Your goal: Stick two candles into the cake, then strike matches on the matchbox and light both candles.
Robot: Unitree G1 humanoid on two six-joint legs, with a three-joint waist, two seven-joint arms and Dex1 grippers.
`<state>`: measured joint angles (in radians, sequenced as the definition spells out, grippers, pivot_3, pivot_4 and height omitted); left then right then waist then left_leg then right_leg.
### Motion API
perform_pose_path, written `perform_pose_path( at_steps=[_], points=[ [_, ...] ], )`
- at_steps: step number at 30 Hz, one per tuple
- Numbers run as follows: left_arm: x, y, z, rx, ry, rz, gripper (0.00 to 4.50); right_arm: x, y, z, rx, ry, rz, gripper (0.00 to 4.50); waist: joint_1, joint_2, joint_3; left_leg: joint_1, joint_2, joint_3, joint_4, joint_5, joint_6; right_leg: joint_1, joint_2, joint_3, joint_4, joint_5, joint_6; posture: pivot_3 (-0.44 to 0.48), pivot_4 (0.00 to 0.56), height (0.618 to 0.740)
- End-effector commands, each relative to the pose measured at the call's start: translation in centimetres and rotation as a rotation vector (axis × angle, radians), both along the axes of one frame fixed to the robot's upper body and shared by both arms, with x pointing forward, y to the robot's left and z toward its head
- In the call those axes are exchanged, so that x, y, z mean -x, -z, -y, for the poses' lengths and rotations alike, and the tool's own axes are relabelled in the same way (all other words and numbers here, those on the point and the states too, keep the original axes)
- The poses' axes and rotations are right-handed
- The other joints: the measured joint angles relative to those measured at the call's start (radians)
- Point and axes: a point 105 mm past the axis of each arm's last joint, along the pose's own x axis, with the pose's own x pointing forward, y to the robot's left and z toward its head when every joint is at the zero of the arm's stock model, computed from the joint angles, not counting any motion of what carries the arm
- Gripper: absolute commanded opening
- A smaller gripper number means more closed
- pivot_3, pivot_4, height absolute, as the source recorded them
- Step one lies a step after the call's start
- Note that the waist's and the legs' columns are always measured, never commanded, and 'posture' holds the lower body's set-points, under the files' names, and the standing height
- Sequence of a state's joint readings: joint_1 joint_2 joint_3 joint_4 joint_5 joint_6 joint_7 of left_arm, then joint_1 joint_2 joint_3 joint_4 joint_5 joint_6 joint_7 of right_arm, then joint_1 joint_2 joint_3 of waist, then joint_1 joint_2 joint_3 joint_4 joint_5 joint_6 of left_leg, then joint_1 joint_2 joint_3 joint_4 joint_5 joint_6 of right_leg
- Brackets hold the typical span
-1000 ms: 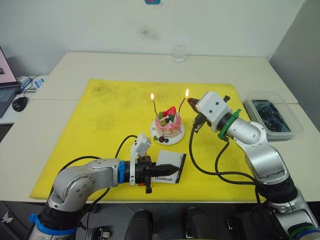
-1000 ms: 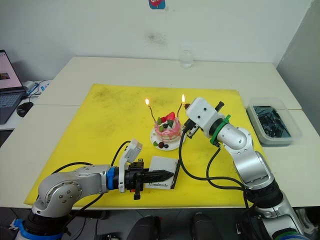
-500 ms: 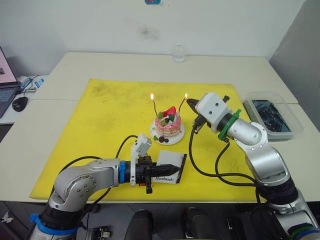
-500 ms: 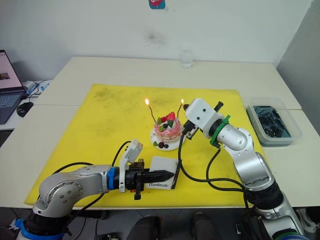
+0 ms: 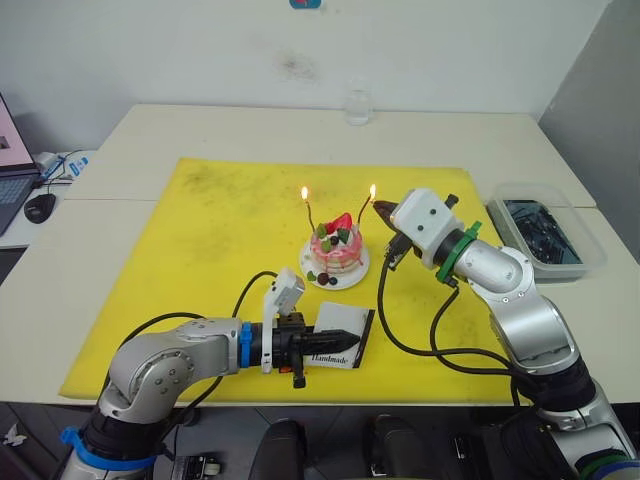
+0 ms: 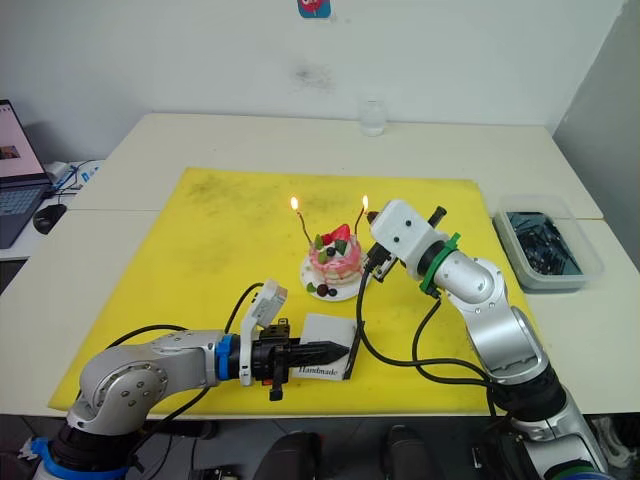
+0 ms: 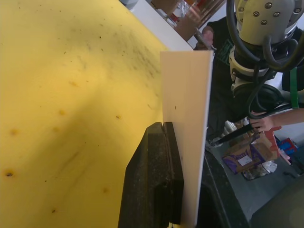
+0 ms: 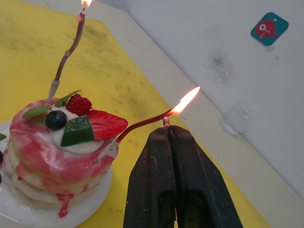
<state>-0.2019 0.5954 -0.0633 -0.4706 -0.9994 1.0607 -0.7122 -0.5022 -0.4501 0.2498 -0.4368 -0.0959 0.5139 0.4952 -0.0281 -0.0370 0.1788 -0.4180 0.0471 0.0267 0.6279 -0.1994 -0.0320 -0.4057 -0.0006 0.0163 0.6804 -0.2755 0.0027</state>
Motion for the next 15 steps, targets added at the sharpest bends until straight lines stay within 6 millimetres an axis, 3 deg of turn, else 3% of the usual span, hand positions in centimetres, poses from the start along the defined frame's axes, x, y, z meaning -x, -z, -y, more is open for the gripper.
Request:
perform_pose_path(
  at_steps=[1,4,9,12,15],
  points=[
    [0.2,-0.8,0.3,0.018,0.024,0.041,0.00,0.7,-1.3,0.0,-0.011,-0.018,0.050,0.02,0.000,0.000,0.000,0.000,0.000,0.000,0.000,0.000,0.000,0.000,0.000,0.000,0.000,0.000,0.000,0.000,0.150,0.740],
    [0.2,-0.7,0.4,0.020,0.022,0.042,0.00,1.2,-1.2,0.4,-0.002,-0.022,0.045,0.02,0.000,0.000,0.000,0.000,0.000,0.000,0.000,0.000,0.000,0.000,0.000,0.000,0.000,0.000,0.000,0.000,0.150,0.740],
    [0.1,-0.8,0.6,0.026,0.018,0.045,0.00,3.3,-0.3,2.8,0.028,-0.002,-0.016,0.02,0.006,0.000,0.000,-0.001,0.000,0.000,0.000,0.000,0.000,0.000,0.000,0.000,-0.001,0.000,0.000,0.000,0.150,0.740],
    [0.3,-0.6,0.8,0.034,0.024,0.035,0.00,4.1,0.8,6.1,0.042,0.105,-0.082,0.02,0.006,0.000,0.000,-0.001,0.000,0.000,0.000,0.000,0.000,0.000,-0.001,0.000,0.000,0.000,0.000,0.000,0.150,0.740],
    [0.5,-0.4,1.2,0.044,0.026,0.027,0.00,3.8,0.6,10.9,-0.021,0.303,-0.121,0.02,0.006,0.000,0.000,0.000,0.000,0.000,0.000,0.000,0.000,0.001,-0.001,0.000,0.000,0.000,0.000,0.000,0.150,0.740]
  ],
)
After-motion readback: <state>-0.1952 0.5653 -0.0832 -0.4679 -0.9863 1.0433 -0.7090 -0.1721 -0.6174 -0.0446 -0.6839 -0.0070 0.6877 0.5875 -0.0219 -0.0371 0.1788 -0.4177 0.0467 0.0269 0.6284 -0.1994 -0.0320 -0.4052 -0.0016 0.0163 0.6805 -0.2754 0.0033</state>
